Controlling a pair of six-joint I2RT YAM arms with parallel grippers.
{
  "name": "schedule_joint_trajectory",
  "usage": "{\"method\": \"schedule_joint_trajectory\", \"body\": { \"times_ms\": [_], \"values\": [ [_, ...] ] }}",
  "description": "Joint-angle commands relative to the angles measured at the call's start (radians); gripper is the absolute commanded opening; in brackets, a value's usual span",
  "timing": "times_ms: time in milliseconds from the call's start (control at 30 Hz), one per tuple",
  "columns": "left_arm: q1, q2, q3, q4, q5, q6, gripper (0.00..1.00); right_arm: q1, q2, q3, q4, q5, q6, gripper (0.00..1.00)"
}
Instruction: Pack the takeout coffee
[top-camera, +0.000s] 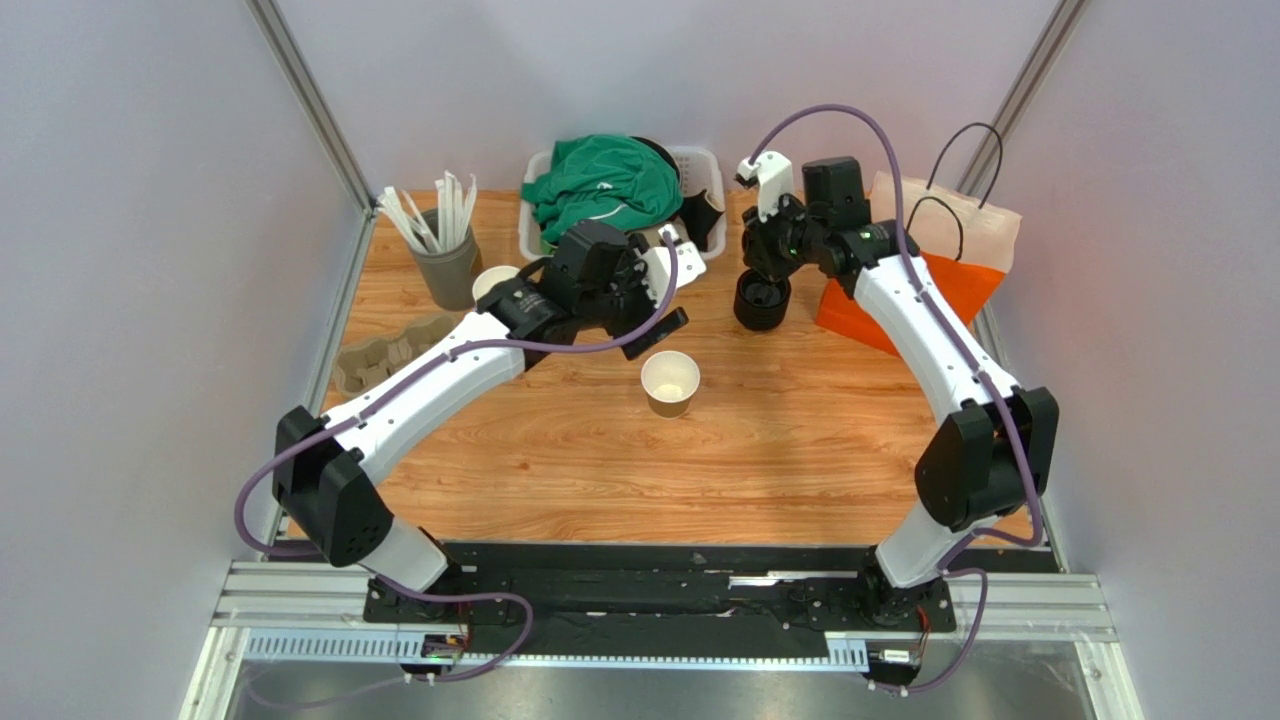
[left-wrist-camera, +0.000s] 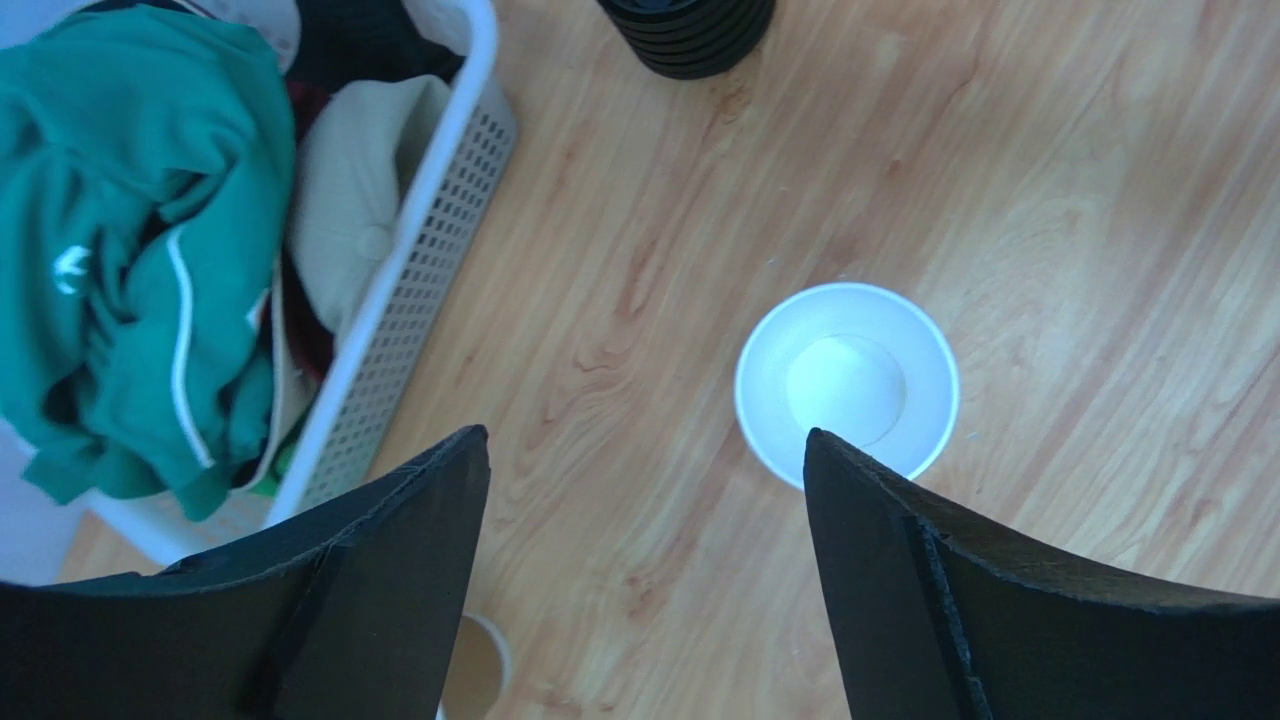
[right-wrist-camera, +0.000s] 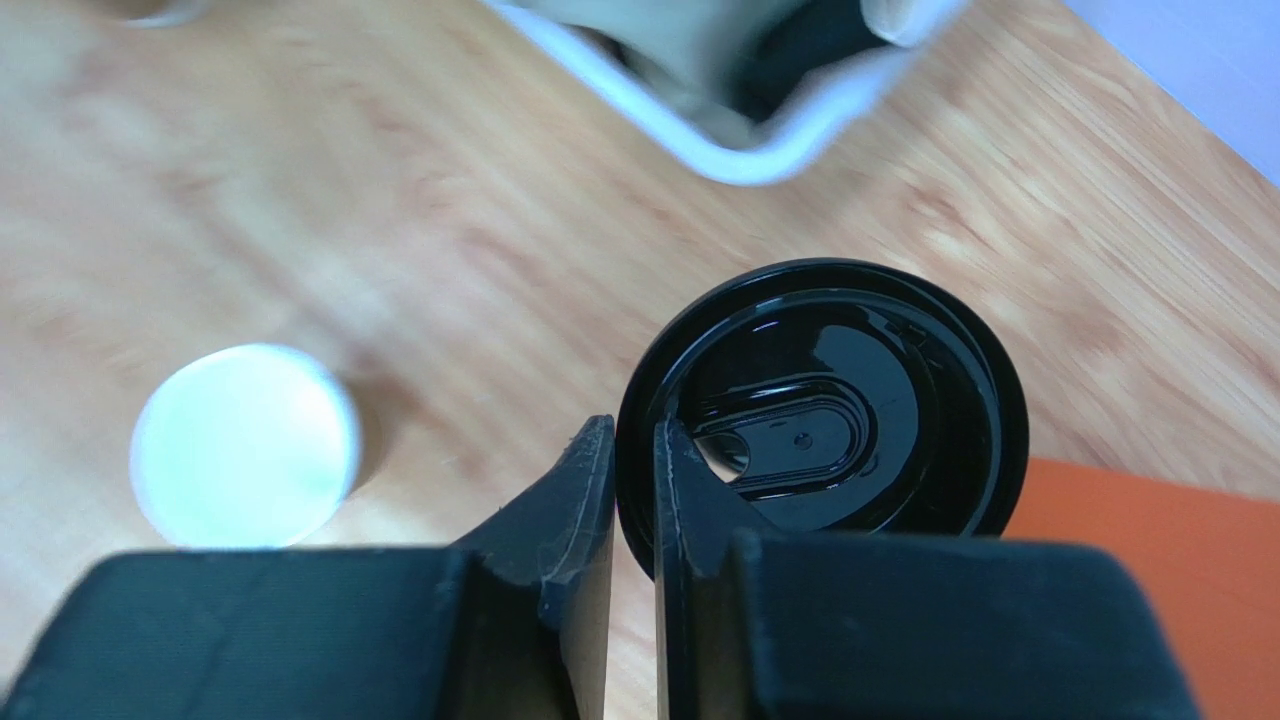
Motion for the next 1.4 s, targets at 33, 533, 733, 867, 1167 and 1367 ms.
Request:
{"method": "schedule_joint_trajectory", "body": {
  "times_ms": [33,533,733,867,1167,1367],
  "values": [
    [0.022,-0.073,0.069,-0.067,-0.032,0.157,0.86,-0.007,-0.114,0.129,-0.252,-0.381,-0.088,0.13],
    [0.017,-0.424,0.008,-0.224,-0.095,0.719,0.93,0.001,-0.133,0.193,-0.685,-0.85,-0.342,0.13],
    [0.014,-0.584,-0.181,-0.098,0.192,0.914,0.99,0.036,-0.142,0.241,-0.912,-0.913,-0.567,0.14],
    [-0.012,-0.551,-0.224,-0.081,0.352,0.922,0.99,0.062,-0.191,0.215,-0.924,-0.932,-0.613,0.15],
    [-0.035,-0.328,-0.099,0.003,0.461,0.85,0.99,0.17,-0.245,0.104,-0.933,-0.923,-0.694,0.16],
    [-0.04,-0.257,-0.052,0.088,0.473,0.78,0.99,0.171,-0.26,0.034,-0.93,-0.916,-0.734,0.15]
  ]
}}
